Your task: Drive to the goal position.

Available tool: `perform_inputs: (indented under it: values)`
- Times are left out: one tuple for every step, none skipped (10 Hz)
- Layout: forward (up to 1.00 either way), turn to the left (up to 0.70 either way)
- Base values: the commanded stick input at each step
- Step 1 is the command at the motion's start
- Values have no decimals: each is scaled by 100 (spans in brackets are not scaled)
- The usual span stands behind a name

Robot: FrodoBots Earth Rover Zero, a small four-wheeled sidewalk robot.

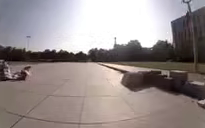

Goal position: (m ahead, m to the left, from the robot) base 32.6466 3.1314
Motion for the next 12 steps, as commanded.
perform_inputs:
  values:
    - [70, 1]
    - [70, 1]
    - [70, 1]
    - [70, 1]
    - [70, 1]
    - [70, 1]
    - [70, 1]
    - [70, 1]
    - [70, 1]
    - [70, 1]
    - [70, 1]
    - [70, 1]
